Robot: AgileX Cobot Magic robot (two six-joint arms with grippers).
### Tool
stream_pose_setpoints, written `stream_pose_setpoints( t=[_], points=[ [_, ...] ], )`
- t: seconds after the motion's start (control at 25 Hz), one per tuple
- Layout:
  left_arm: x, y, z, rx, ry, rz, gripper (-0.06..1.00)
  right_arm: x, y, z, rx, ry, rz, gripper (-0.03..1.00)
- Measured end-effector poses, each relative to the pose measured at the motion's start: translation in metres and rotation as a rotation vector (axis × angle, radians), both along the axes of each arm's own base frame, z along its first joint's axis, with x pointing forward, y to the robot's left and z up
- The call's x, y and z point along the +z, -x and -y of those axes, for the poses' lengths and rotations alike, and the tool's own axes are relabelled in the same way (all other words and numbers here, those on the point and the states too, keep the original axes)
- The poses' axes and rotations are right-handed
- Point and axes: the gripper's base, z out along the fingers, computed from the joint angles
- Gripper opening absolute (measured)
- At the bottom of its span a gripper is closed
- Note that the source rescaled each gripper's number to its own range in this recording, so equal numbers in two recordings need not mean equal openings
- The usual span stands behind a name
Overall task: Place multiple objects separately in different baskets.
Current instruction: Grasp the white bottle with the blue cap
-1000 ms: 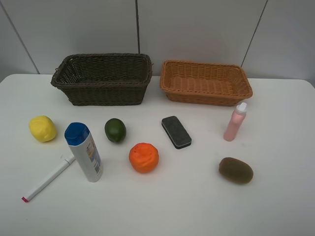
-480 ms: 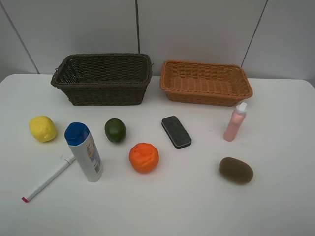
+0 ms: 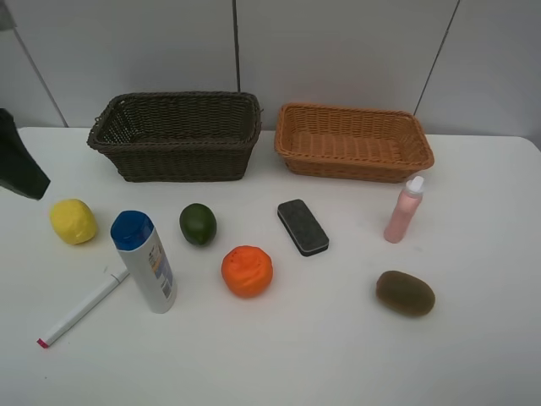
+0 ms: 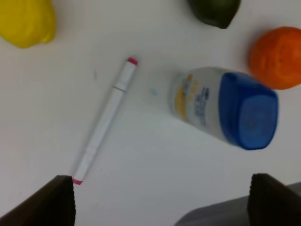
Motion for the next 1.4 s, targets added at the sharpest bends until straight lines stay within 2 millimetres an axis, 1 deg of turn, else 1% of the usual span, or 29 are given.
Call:
stream_pose_setpoints(
  t=[0.12, 0.16, 0.24, 0.36, 0.44, 0.56, 0.88, 1.08, 1.24, 1.4],
  points=[
    [-0.001, -0.027, 0.014, -0.034, 0.068, -0.075, 0.96, 0.0, 0.0, 0.0, 0.0, 0.0, 0.0, 0.98],
    [-0.001, -0.033, 0.019, -0.049, 0.075, -0.082, 0.96, 0.0, 0.0, 0.0, 0.0, 0.0, 0.0, 0.98],
    [-0.007, -0.041, 0.034, -0.084, 0.073, -0.12, 0.96, 0.0, 0.0, 0.0, 0.0, 0.0, 0.0, 0.98],
    [-0.024, -0.041, 0.067, -0.15, 0.044, -0.199, 0.96, 0.0, 0.0, 0.0, 0.0, 0.0, 0.0, 0.98],
    [-0.035, -0.038, 0.084, -0.16, 0.004, -0.248, 0.96, 0.0, 0.0, 0.0, 0.0, 0.0, 0.0, 0.98],
    [-0.051, -0.037, 0.1, -0.155, -0.057, -0.304, 0.96, 0.0, 0.0, 0.0, 0.0, 0.0, 0.0, 0.98],
    [-0.077, -0.048, 0.106, -0.123, -0.125, -0.355, 0.96, 0.0, 0.0, 0.0, 0.0, 0.0, 0.0, 0.98],
    [-0.11, -0.056, 0.118, -0.133, -0.161, -0.416, 0.96, 0.0, 0.0, 0.0, 0.0, 0.0, 0.0, 0.98],
    [-0.133, -0.057, 0.129, -0.15, -0.189, -0.458, 0.96, 0.0, 0.0, 0.0, 0.0, 0.0, 0.001, 0.98],
    [-0.141, -0.059, 0.131, -0.139, -0.196, -0.47, 0.96, 0.0, 0.0, 0.0, 0.0, 0.0, 0.001, 0.98]
  ],
)
